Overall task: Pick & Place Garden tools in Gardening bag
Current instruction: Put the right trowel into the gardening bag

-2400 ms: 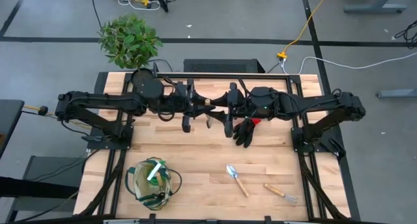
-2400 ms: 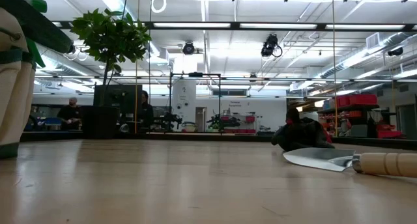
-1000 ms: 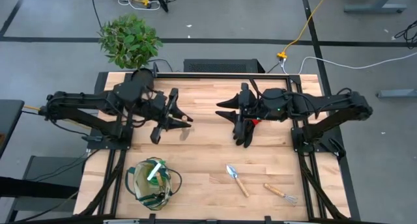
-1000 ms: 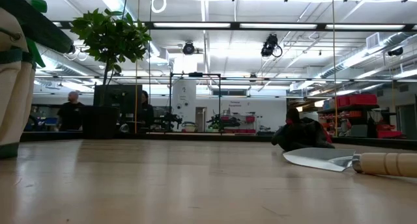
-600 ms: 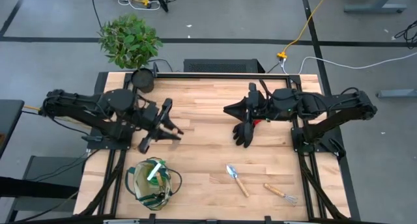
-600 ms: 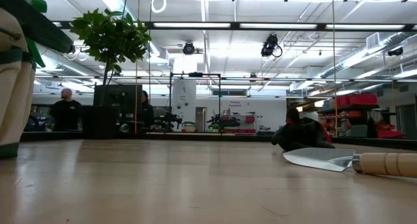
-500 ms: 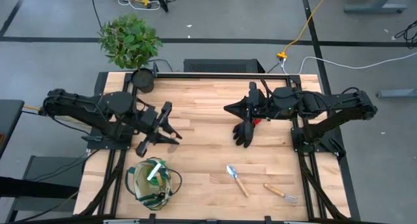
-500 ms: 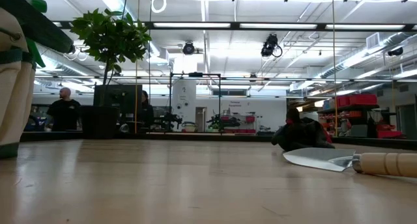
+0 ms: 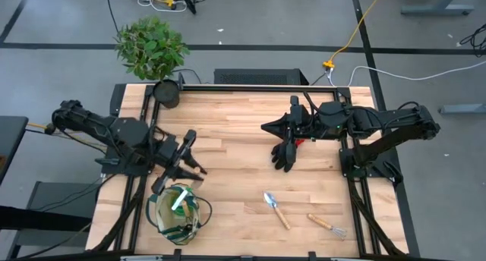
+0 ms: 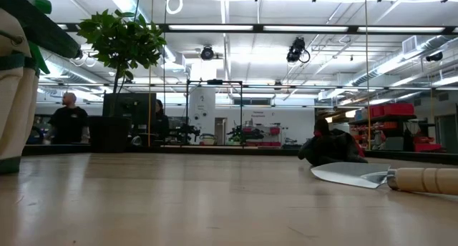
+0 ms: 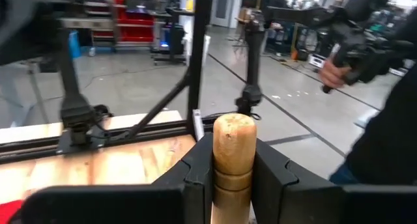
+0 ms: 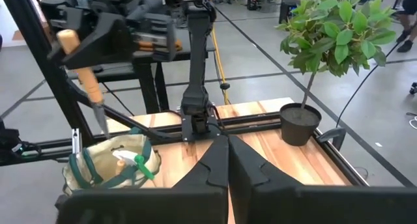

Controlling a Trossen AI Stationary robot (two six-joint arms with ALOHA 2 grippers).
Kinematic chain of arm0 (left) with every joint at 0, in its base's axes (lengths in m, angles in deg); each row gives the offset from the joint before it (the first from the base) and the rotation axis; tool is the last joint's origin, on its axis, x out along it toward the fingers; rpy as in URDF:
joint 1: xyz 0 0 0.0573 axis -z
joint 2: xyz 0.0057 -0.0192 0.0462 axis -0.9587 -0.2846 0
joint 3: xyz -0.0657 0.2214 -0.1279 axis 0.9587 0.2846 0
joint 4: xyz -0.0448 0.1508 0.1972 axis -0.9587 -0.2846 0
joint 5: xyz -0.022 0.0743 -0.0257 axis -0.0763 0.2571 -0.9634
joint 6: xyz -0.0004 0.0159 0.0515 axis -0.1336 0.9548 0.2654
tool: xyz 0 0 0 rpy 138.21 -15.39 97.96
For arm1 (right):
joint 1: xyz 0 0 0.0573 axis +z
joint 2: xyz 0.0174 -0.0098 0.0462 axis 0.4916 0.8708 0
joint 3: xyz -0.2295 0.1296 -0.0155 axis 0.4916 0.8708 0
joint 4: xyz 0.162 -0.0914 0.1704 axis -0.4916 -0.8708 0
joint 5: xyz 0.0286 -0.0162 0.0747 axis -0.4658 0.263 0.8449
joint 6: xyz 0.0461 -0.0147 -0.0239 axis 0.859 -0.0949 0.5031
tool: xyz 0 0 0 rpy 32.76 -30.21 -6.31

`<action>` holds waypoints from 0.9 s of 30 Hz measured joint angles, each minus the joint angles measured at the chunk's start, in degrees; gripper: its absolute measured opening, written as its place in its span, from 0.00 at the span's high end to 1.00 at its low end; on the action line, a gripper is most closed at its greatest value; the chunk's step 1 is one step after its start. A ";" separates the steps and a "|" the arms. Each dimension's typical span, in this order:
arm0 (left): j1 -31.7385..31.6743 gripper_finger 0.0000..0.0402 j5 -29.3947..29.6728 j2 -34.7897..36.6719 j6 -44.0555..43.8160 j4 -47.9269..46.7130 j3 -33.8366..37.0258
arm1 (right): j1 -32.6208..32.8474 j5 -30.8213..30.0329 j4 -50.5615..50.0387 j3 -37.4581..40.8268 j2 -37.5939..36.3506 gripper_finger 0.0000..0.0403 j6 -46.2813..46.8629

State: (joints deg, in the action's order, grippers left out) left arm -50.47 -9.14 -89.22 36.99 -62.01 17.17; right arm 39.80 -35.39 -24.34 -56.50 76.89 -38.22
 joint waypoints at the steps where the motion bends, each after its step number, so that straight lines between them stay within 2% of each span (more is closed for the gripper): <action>1: 1.01 0.82 0.55 0.00 0.11 -0.01 0.00 | 0.00 -0.02 0.00 0.00 0.00 1.00 0.00; 11: 10.33 0.82 1.89 0.02 0.30 0.88 0.00 | -0.02 -0.02 0.02 0.00 0.00 1.00 -1.37; 20: 17.49 0.82 11.32 0.02 2.21 0.13 0.25 | -0.02 -0.02 0.02 0.00 0.04 1.00 -2.89; 27: 19.84 0.82 13.35 0.02 -0.36 4.06 6.05 | -0.02 0.01 0.04 0.00 0.07 1.00 -2.96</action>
State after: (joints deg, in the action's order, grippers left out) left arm -30.63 4.21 -89.19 36.63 -57.96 23.22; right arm 39.78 -35.38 -24.29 -56.50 76.95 -41.18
